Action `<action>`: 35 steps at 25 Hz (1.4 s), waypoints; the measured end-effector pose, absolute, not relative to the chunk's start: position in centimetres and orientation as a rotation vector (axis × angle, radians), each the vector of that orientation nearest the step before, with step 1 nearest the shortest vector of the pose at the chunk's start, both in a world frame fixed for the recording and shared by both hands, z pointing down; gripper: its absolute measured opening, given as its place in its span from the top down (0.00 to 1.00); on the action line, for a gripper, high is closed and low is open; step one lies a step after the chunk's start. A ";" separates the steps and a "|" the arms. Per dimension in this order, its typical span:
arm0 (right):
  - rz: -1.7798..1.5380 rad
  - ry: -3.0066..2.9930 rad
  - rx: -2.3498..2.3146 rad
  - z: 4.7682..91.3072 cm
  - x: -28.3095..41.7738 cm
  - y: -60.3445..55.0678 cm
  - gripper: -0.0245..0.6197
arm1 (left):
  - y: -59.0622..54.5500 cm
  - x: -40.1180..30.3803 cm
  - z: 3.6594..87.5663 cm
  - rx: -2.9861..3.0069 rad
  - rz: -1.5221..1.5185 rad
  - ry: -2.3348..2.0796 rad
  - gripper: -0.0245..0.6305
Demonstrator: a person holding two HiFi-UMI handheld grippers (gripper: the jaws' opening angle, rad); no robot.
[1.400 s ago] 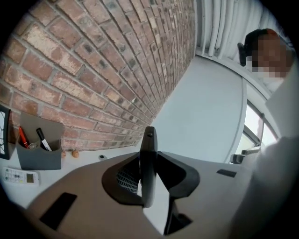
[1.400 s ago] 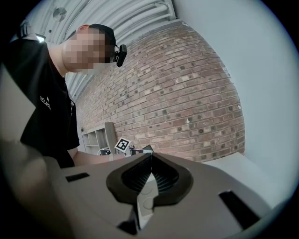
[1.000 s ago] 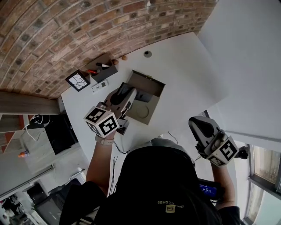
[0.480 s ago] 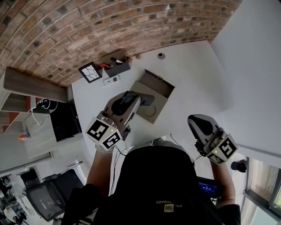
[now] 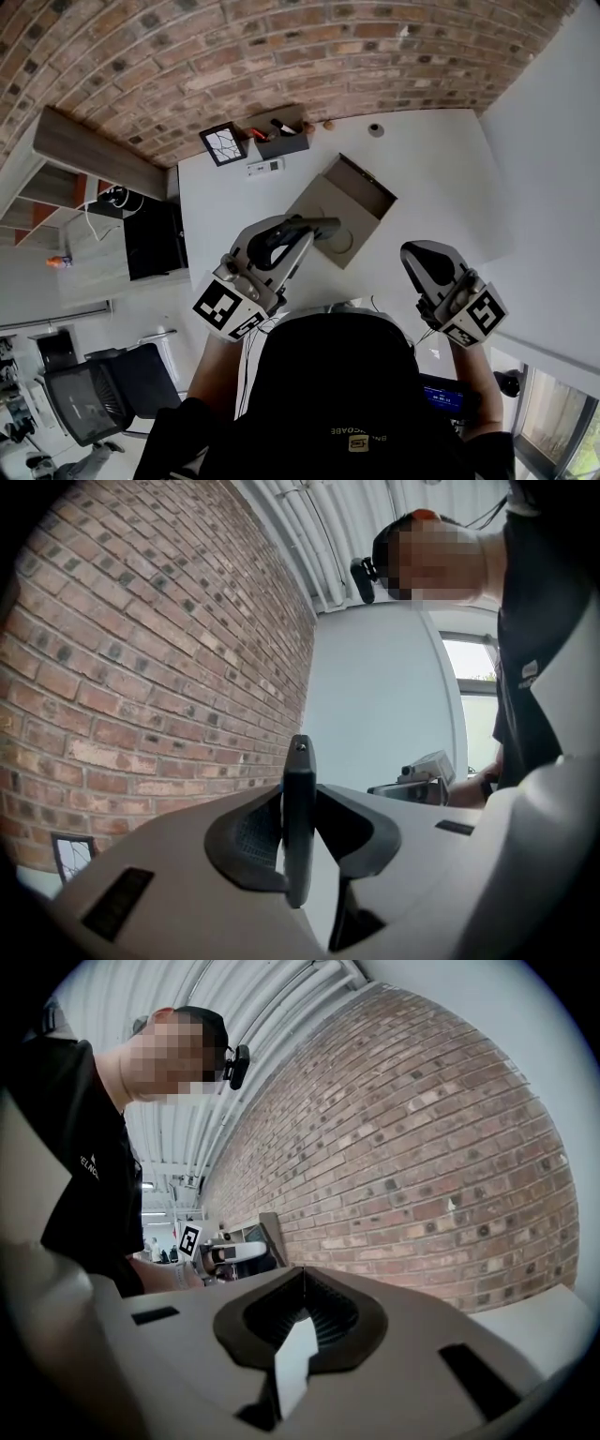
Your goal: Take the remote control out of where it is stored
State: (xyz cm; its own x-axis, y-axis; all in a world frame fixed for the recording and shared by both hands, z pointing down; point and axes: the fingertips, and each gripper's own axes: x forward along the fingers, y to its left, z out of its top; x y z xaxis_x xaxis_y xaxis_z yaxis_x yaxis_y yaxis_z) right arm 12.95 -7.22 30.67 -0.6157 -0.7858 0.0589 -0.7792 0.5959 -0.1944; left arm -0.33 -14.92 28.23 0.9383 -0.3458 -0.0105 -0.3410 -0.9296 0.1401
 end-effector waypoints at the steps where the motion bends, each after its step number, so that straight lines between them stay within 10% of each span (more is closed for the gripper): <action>1: -0.306 2.786 -1.347 30.6 12.6 -7.5 0.95 | -14.9 -0.7 28.1 2.960 -0.058 -0.538 0.82; 35: -0.151 2.978 -1.098 30.0 5.1 -12.1 0.95 | -14.9 -6.2 29.1 2.933 -0.068 -0.666 0.82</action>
State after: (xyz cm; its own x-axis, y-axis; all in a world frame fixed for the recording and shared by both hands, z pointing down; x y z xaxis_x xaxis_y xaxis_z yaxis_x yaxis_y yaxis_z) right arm 5.12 -12.07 29.99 -0.7605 -0.6459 0.0667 -0.6494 0.7566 -0.0765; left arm -6.17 -14.93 29.06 0.9014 -0.4327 -0.0147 -0.4267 -0.8936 0.1396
